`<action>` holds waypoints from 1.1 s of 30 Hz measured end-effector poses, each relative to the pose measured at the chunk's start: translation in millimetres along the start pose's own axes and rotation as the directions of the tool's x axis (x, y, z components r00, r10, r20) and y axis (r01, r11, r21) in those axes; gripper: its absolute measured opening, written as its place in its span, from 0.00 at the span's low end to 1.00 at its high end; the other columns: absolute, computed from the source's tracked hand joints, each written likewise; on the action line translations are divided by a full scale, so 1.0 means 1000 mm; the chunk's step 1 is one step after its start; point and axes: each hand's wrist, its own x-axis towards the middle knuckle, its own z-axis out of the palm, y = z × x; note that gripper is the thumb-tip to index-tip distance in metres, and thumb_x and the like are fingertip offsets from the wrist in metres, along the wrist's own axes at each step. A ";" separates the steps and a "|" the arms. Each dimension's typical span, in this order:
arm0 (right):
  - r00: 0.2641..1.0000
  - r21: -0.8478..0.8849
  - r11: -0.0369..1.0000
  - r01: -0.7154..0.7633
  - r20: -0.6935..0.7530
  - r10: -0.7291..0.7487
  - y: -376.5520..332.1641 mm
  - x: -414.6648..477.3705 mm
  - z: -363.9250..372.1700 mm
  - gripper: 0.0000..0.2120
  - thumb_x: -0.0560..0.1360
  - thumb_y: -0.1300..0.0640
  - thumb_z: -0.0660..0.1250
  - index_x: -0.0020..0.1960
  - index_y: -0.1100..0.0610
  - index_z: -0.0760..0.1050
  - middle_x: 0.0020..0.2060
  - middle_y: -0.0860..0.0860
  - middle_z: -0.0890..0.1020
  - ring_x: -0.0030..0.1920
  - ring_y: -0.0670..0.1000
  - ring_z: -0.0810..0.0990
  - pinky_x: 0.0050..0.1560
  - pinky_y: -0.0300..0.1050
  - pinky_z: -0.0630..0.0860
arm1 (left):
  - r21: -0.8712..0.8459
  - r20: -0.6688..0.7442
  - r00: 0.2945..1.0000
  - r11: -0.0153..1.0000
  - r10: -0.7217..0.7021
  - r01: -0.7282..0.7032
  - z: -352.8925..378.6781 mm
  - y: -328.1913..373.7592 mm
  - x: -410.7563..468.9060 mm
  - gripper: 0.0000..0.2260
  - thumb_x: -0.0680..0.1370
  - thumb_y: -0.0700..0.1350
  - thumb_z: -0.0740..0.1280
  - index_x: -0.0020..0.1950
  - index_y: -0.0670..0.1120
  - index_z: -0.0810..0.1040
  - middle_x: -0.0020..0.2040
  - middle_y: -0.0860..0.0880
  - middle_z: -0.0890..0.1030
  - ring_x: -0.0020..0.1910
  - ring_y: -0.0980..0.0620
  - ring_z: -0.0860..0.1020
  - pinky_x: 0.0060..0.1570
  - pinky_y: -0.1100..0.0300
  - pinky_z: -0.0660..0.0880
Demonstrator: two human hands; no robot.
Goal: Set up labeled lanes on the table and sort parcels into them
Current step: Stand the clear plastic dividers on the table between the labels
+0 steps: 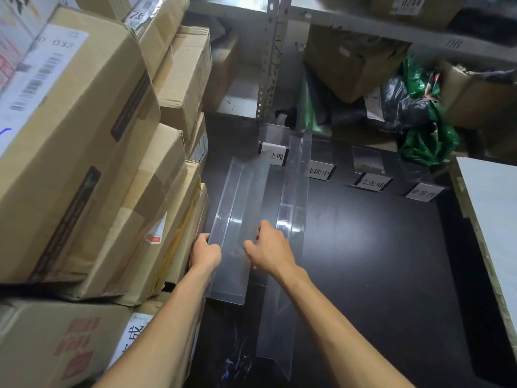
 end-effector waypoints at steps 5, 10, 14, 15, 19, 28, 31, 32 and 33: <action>0.980 -0.085 0.982 0.168 -0.092 -0.175 -0.019 0.000 -0.001 0.07 0.76 0.59 0.63 0.48 0.59 0.65 0.39 0.56 0.76 0.41 0.59 0.72 0.36 0.50 0.66 | 0.067 -0.016 0.997 0.995 0.078 -0.077 0.005 0.011 -0.012 0.20 0.83 0.41 0.58 0.76 0.45 0.69 0.75 0.42 0.70 0.72 0.41 0.70 0.72 0.50 0.65; 0.958 -0.217 0.942 0.257 -0.072 -0.278 -0.026 -0.004 0.000 0.08 0.76 0.60 0.63 0.47 0.58 0.63 0.33 0.51 0.69 0.39 0.60 0.71 0.37 0.50 0.65 | -0.194 -0.032 0.987 0.968 0.158 -0.161 0.000 0.038 -0.019 0.18 0.85 0.47 0.55 0.72 0.44 0.74 0.72 0.42 0.75 0.71 0.43 0.71 0.74 0.48 0.64; 0.950 -0.250 0.932 0.262 -0.101 -0.294 -0.033 -0.010 -0.003 0.10 0.75 0.57 0.65 0.40 0.59 0.65 0.31 0.52 0.67 0.34 0.57 0.68 0.31 0.47 0.62 | -0.362 -0.045 0.982 0.913 0.184 -0.187 -0.006 0.055 -0.025 0.17 0.85 0.49 0.55 0.71 0.47 0.74 0.68 0.46 0.77 0.68 0.46 0.74 0.73 0.45 0.67; 0.949 -0.271 0.926 0.262 -0.105 -0.299 -0.035 -0.011 -0.004 0.12 0.74 0.57 0.65 0.37 0.59 0.64 0.30 0.52 0.67 0.32 0.56 0.66 0.28 0.46 0.60 | -0.367 -0.047 0.981 0.910 0.190 -0.194 -0.007 0.058 -0.026 0.17 0.85 0.48 0.55 0.71 0.47 0.74 0.67 0.46 0.77 0.68 0.46 0.74 0.73 0.45 0.67; 0.954 -0.303 0.922 0.242 -0.101 -0.284 -0.031 -0.013 -0.005 0.11 0.74 0.58 0.63 0.37 0.59 0.63 0.29 0.52 0.67 0.33 0.58 0.67 0.30 0.47 0.59 | -0.345 -0.006 0.976 0.916 0.218 -0.206 -0.004 0.059 -0.037 0.13 0.84 0.49 0.56 0.64 0.48 0.75 0.62 0.46 0.78 0.66 0.44 0.75 0.71 0.44 0.69; 0.936 -0.281 0.917 0.282 -0.127 -0.327 -0.012 -0.014 0.003 0.11 0.81 0.53 0.63 0.52 0.55 0.60 0.39 0.54 0.79 0.40 0.60 0.79 0.40 0.51 0.72 | -0.196 0.113 0.975 0.966 0.193 -0.169 0.009 0.036 -0.052 0.20 0.85 0.48 0.57 0.77 0.46 0.68 0.72 0.45 0.74 0.70 0.47 0.72 0.73 0.50 0.66; 0.933 -0.280 0.918 0.280 -0.147 -0.329 -0.007 -0.017 0.004 0.11 0.82 0.49 0.61 0.55 0.54 0.62 0.39 0.51 0.77 0.39 0.58 0.78 0.40 0.50 0.71 | -0.192 0.122 0.972 0.966 0.199 -0.174 0.009 0.033 -0.053 0.20 0.84 0.50 0.60 0.76 0.47 0.69 0.70 0.46 0.75 0.67 0.49 0.74 0.71 0.51 0.69; 0.932 -0.277 0.921 0.275 -0.159 -0.326 -0.006 -0.018 0.004 0.11 0.82 0.48 0.60 0.56 0.55 0.63 0.40 0.51 0.76 0.40 0.57 0.77 0.41 0.50 0.70 | -0.188 0.127 0.970 0.965 0.208 -0.182 0.008 0.034 -0.053 0.21 0.83 0.50 0.61 0.76 0.47 0.69 0.70 0.46 0.75 0.66 0.49 0.74 0.70 0.51 0.69; 0.932 -0.269 0.924 0.271 -0.168 -0.323 -0.004 -0.019 0.003 0.11 0.83 0.48 0.59 0.58 0.55 0.65 0.42 0.51 0.77 0.40 0.56 0.77 0.41 0.49 0.70 | -0.186 0.133 0.968 0.964 0.215 -0.188 0.009 0.035 -0.054 0.22 0.83 0.51 0.62 0.76 0.47 0.68 0.71 0.46 0.74 0.66 0.49 0.74 0.69 0.52 0.69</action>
